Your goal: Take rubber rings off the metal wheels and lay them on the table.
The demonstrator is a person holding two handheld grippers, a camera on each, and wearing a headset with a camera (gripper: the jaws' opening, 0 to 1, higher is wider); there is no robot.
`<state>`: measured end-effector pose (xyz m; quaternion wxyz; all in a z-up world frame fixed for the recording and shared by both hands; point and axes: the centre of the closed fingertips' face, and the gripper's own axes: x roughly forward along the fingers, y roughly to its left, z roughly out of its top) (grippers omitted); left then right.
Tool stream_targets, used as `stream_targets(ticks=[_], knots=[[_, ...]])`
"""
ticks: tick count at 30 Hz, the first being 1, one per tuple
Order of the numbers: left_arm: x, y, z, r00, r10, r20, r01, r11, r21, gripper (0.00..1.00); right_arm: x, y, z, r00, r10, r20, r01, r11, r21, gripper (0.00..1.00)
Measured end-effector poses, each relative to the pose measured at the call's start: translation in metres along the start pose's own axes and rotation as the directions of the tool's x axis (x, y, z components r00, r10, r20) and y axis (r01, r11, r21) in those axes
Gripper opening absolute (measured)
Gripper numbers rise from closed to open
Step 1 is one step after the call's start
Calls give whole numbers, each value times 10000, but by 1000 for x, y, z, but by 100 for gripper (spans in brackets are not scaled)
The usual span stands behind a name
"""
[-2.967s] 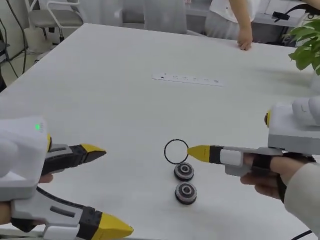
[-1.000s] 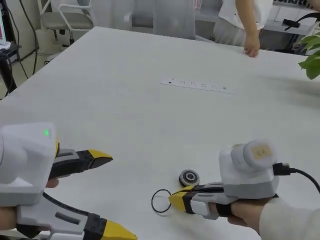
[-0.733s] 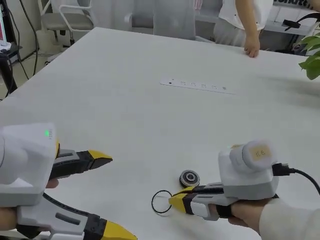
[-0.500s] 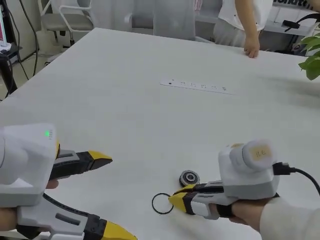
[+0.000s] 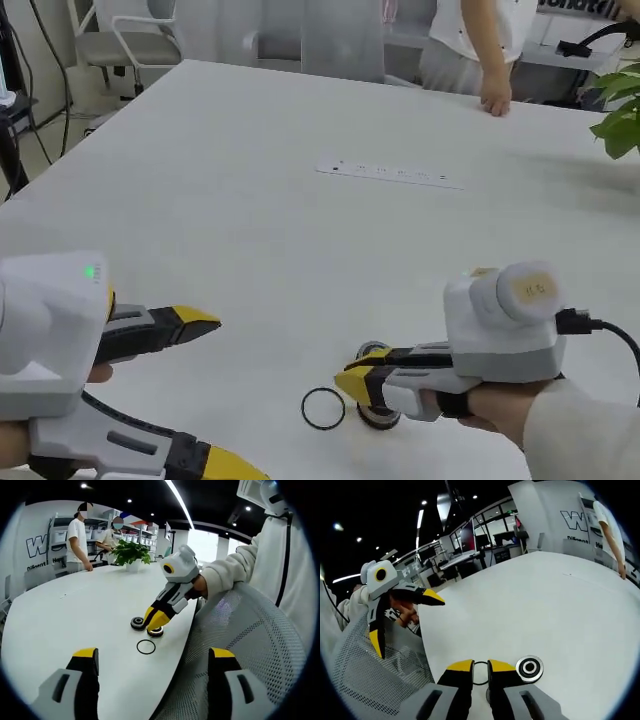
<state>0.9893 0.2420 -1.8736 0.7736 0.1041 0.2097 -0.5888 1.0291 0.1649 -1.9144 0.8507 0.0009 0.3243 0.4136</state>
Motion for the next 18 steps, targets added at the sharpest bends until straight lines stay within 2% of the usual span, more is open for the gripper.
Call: stream_targets(ticks=[5,10,15,18], knots=[[1,-2,0,9999,-86,-54,86,10000,22,88,-9,0,17,9984,-20,568,35,9997,-255,8],[-1,-2,9,9995,-118,293,121,9999,-94,89,-20,-1,34,9926,89,1213,-60,9997,-237,9],[-3,-4,18,9994,-149,302,145,9998,131,89,-35,-13,50,9801,-194,1975,172,9998,126,11],[-3,-7,28,9992,-290,271,277,9986,453,90,-44,-20,54,9739,-350,2244,285,9991,323,12]])
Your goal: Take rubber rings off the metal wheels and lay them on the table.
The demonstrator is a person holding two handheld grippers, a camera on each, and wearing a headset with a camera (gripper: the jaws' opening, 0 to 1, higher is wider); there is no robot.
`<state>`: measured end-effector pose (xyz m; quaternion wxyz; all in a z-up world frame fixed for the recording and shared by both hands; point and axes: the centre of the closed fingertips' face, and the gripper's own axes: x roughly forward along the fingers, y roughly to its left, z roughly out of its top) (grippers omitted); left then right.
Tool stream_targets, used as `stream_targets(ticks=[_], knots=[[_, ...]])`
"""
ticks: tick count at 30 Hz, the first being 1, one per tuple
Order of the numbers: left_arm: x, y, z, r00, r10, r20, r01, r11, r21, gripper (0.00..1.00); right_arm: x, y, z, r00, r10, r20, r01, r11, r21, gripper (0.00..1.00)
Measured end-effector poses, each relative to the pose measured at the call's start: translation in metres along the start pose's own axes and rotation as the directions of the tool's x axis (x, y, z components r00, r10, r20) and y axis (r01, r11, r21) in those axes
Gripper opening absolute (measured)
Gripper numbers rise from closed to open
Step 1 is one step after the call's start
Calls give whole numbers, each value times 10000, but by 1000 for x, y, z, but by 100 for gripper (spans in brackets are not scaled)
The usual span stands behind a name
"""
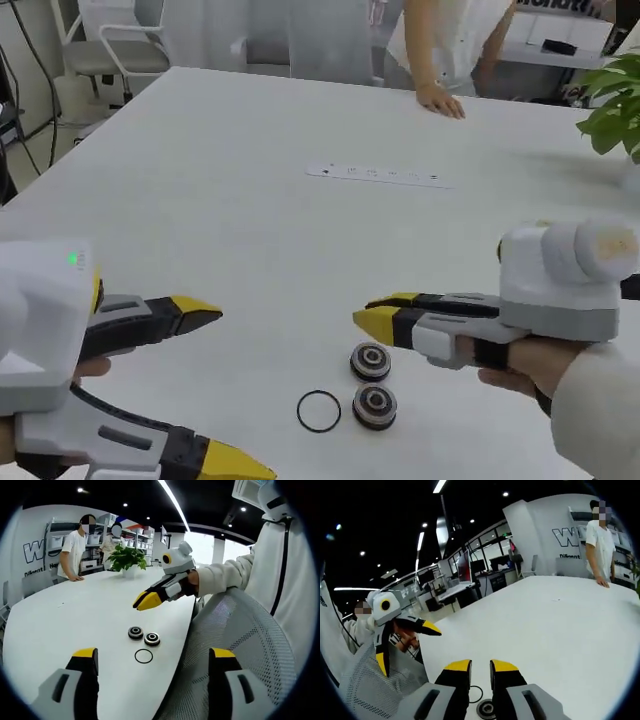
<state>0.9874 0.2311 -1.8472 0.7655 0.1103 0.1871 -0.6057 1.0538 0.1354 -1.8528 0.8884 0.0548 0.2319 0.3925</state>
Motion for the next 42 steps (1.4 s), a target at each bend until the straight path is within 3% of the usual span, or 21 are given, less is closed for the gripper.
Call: stream_targets(ticks=[7,16,24,28,31,35,38,42], knots=[[-1,-1,29,9996,-258,-106,268,9939,1069,91,-18,-21,6,9980,-515,376,513,9987,62,16],[7,5,76,9984,-558,66,525,9683,2442,91,-29,-43,-10,9951,-984,86,981,9949,254,17],[35,14,109,9941,-1060,216,931,9400,3281,89,-31,-51,-25,9933,-1106,-340,1120,9928,427,18],[53,16,125,9882,-1433,540,1183,9382,3252,87,-31,-55,-34,9921,-1085,-624,1116,9926,484,18],[68,18,129,9843,-1617,709,1312,9386,3191,84,-30,-58,-39,9908,-1087,-800,1134,9920,563,18],[87,19,122,9810,-1733,870,1395,9426,3035,76,-31,-60,-50,9862,-1101,-1239,1173,9917,525,18],[97,15,110,9717,-1945,1342,1620,9617,2211,73,-31,-62,-56,9830,-1074,-1487,1159,9920,497,18],[105,16,87,9727,-1711,1565,1439,9746,1714,71,-30,-60,-63,9801,-1001,-1715,1105,9925,526,18]])
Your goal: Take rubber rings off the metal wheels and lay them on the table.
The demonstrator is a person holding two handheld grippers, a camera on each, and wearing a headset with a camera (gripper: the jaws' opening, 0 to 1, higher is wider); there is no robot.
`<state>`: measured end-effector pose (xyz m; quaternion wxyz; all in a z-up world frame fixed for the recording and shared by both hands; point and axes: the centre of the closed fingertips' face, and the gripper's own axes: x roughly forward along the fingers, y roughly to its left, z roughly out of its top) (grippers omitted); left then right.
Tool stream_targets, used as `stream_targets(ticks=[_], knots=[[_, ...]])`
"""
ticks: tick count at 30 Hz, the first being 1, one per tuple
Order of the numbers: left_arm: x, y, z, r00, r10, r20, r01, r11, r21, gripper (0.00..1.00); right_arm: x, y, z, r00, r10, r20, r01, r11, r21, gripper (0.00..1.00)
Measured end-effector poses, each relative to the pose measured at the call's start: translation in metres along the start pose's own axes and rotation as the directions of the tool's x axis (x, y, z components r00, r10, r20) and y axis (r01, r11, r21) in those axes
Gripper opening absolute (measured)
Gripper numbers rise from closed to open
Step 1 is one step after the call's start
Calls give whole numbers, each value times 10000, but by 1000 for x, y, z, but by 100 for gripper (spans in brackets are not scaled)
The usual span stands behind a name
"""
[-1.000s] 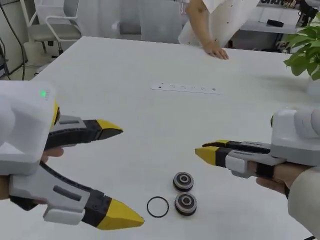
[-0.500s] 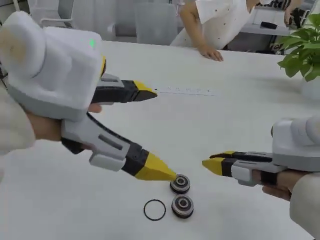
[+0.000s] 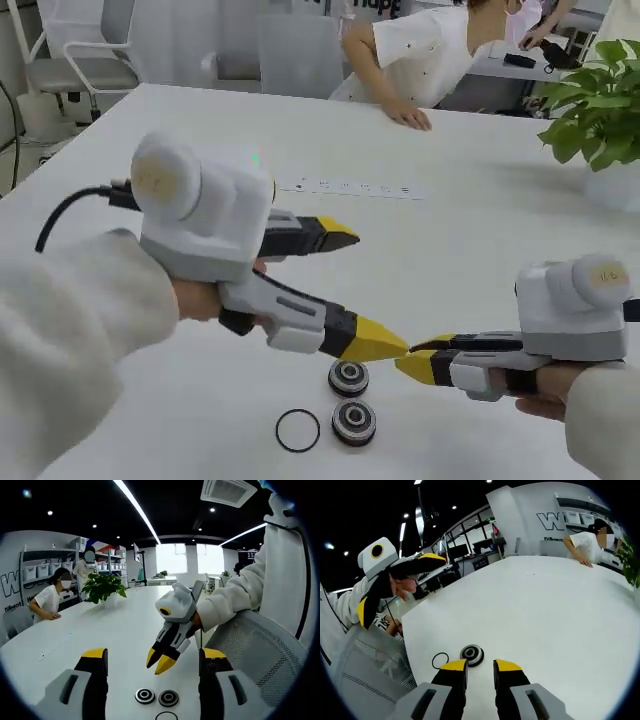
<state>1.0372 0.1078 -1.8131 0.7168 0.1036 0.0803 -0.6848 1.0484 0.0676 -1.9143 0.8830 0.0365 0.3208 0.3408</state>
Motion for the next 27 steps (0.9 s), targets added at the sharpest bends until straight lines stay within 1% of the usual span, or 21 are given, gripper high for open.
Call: stream_targets(ticks=[3,4,6,8,13,15,16,18,21,24,25,27], knots=[[1,0,-14,9998,207,26,-206,9995,-223,68,2,1,-5,9998,52,-179,-52,10000,7,18],[2,-1,-22,9995,294,-112,-297,9992,-257,67,2,2,-7,9996,77,-258,-77,10000,-2,18],[3,1,-33,9987,403,-307,-411,9989,-240,65,2,1,-10,9992,116,-376,-117,9999,-17,18],[5,-1,-40,9982,388,-448,-397,9990,-196,64,2,2,-13,9988,181,-463,-183,9998,-22,18],[11,-6,-54,9969,243,-752,-261,9994,-238,59,3,5,-18,9968,330,-730,-336,9994,-72,19],[13,-6,-60,9962,270,-828,-297,9991,-316,54,3,7,-20,9958,401,-827,-412,9991,-110,19],[13,-6,-65,9952,223,-950,-260,9990,-371,53,3,7,-20,9955,415,-854,-426,9990,-110,19],[14,-4,-72,9932,314,-1122,-357,9987,-362,50,4,9,-23,9942,465,-974,-482,9987,-153,19],[15,-3,-78,9920,391,-1198,-449,9979,-462,50,6,12,-27,9912,606,-1178,-634,9978,-198,20],[17,-1,-82,9914,532,-1198,-610,9962,-625,46,7,15,-30,9887,685,-1335,-731,9969,-299,20],[19,-1,-85,9912,541,-1210,-632,9953,-732,45,7,16,-31,9878,713,-1388,-768,9964,-346,20],[21,-4,-89,9903,430,-1318,-534,9956,-768,42,8,18,-33,9858,772,-1494,-844,9955,-426,21]])
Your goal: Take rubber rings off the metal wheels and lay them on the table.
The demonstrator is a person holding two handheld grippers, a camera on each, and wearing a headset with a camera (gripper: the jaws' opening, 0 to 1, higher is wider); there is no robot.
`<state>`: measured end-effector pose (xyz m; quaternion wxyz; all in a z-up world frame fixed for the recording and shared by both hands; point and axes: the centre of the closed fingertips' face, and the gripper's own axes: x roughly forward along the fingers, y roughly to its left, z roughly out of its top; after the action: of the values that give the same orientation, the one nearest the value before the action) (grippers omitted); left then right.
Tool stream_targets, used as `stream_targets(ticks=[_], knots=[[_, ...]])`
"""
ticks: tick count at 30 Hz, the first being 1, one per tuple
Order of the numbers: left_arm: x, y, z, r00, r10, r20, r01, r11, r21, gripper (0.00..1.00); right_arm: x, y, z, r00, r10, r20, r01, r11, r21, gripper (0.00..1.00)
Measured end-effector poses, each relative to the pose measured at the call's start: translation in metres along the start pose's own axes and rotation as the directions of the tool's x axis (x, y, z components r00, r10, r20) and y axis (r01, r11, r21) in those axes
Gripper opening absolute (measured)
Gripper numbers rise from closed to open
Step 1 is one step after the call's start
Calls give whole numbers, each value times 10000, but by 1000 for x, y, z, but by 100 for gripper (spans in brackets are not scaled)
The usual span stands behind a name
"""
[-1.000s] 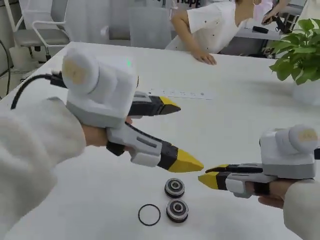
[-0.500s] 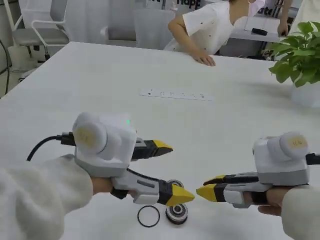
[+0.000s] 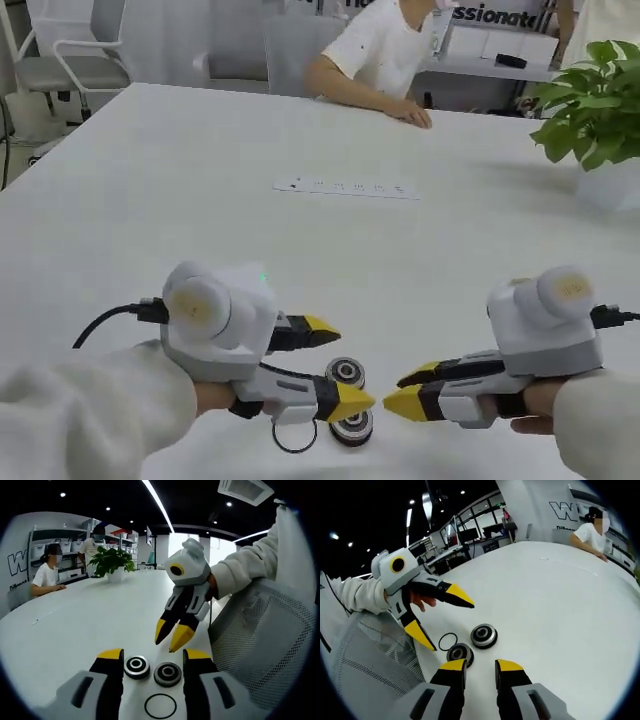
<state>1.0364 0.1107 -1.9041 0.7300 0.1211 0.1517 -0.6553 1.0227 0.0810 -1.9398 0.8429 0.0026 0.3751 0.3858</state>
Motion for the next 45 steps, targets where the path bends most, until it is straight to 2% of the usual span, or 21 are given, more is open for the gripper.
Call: stream_targets(ticks=[5,13,17,24,29,35,37,39,45], knots=[[7,-7,-11,9994,-162,-306,164,9998,78,34,2,2,-2,9999,110,-94,-112,9998,-166,21],[15,-13,-24,9971,-178,-735,199,9994,284,23,8,12,-10,9979,396,-513,-430,9968,-674,22],[17,-15,-26,9961,-200,-865,238,9988,430,21,10,14,-10,9975,468,-528,-508,9957,-777,22],[16,-18,-29,9950,-340,-942,380,9984,413,17,16,24,-17,9923,788,-955,-898,9891,-1166,23],[13,-21,-35,9917,-547,-1161,587,9978,309,8,18,27,-18,9912,856,-1014,-990,9859,-1350,23],[13,-22,-36,9923,-586,-1089,624,9975,322,8,22,30,-21,9885,919,-1202,-1109,9805,-1624,23],[12,-25,-36,9920,-735,-1022,777,9963,377,10,23,30,-22,9876,949,-1254,-1147,9802,-1614,23],[12,-27,-37,9914,-901,-950,964,9933,636,13,23,31,-22,9880,979,-1198,-1166,9800,-1611,24],[12,-27,-37,9926,-903,-816,967,9922,782,14,25,32,-20,9889,934,-1151,-1145,9745,-1928,23]])
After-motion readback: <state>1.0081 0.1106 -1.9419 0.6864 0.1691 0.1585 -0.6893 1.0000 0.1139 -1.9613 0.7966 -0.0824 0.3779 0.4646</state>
